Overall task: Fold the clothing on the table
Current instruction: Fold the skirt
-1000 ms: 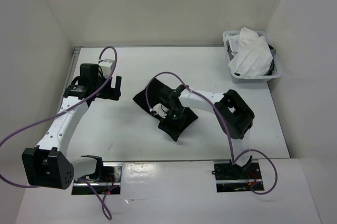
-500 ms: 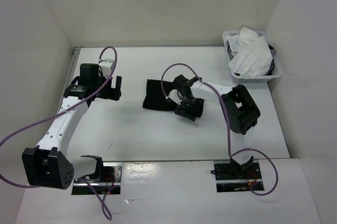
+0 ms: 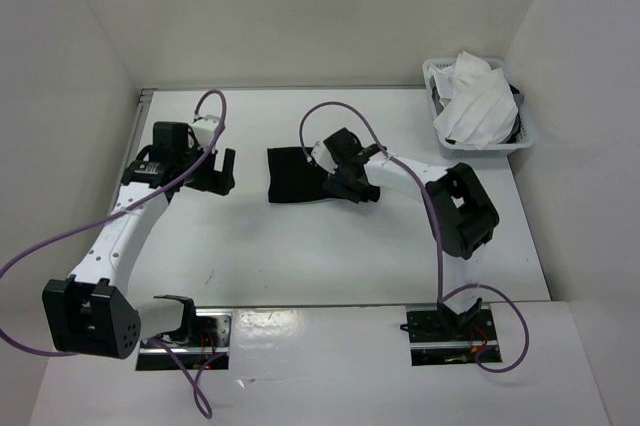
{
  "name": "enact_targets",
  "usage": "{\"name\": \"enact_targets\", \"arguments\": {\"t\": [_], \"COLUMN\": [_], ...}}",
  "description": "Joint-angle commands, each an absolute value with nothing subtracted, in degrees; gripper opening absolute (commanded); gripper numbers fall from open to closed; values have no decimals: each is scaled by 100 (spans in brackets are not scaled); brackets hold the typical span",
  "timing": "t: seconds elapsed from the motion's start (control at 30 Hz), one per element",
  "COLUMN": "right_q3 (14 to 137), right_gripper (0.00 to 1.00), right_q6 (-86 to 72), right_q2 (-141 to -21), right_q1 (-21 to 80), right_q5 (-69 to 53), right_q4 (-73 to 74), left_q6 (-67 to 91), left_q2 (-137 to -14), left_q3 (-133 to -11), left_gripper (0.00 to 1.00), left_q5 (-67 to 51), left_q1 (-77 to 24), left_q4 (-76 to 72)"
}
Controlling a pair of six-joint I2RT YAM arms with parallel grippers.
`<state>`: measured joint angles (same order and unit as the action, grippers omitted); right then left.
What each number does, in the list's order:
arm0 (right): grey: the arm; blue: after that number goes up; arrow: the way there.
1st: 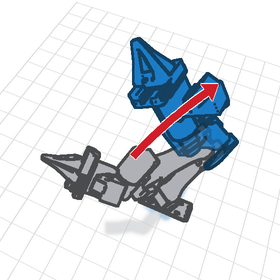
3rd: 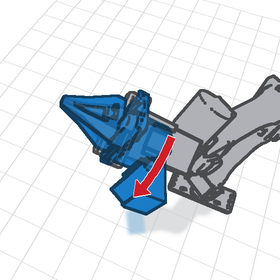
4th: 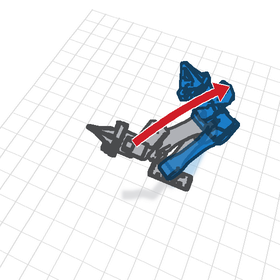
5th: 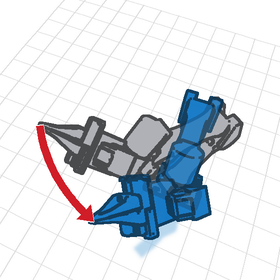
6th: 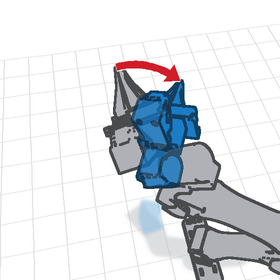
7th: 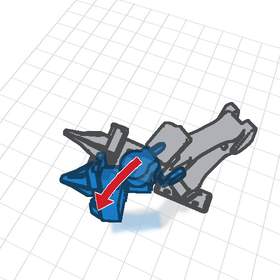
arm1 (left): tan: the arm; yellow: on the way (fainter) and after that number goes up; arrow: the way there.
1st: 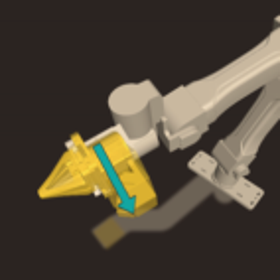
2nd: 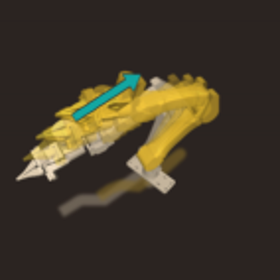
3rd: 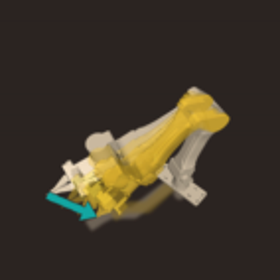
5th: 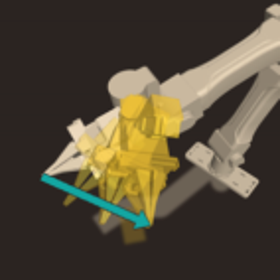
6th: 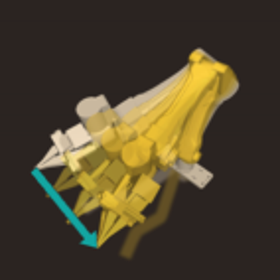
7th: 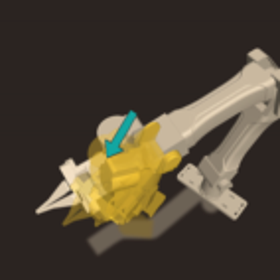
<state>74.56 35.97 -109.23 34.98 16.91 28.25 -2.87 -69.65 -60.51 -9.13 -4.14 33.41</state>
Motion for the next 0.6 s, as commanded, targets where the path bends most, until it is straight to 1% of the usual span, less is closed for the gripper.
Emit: {"name": "enact_targets", "arguments": {"t": [0.0, 0.1, 0.2, 0.23, 0.27, 0.3, 0.33, 0.4, 0.47, 0.5, 0.57], "right_q3": [7611, 7541, 7541, 7541, 7593, 7594, 7646, 7646, 7454, 7366, 7121], "right_gripper": [98, 98, 99, 99, 99, 99, 99, 99, 99, 99, 99], "right_q6": [3647, 3647, 3491, 3489, 3394, 3227, 3139, 2884, 2769, 2647, 2532], "right_q2": [-10521, -10416, -10179, -9917, -9757, -9599, -9302, -9045, -8738, -8641, -8413], "right_q1": [3507, 3507, 3507, 3394, 3332, 3261, 3130, 3024, 2962, 2910, 2848], "right_q5": [2065, 2152, 1970, 1795, 1323, 1092, 881, 414, 160, 158, 105], "right_q4": [2013, 1837, 2082, 2327, 2451, 2557, 2740, 2865, 2971, 2971, 2971], "left_q6": [-457, -519, -579, -580, -580, -580, -580, -528, -457, -370, -133], "left_q2": [-6935, -6935, -7118, -7197, -7294, -7573, -7750, -8293, -8768, -8919, -9366], "left_q3": [-6012, -6012, -6012, -6064, -6064, -6125, -6187, -6502, -6775, -6924, -7364], "left_gripper": [100, 100, 100, 100, 100, 100, 100, 100, 99, 98, 96], "left_q5": [-1291, -1485, -1538, -1442, -1241, -978, -897, -896, -1071, -1368, -1738], "left_q1": [-378, -378, -378, -543, -719, -886, -1184, -1370, -1424, -1424, -1161], "left_q4": [3349, 3410, 3410, 3410, 3332, 3261, 3261, 3209, 3059, 3059, 2910]}}
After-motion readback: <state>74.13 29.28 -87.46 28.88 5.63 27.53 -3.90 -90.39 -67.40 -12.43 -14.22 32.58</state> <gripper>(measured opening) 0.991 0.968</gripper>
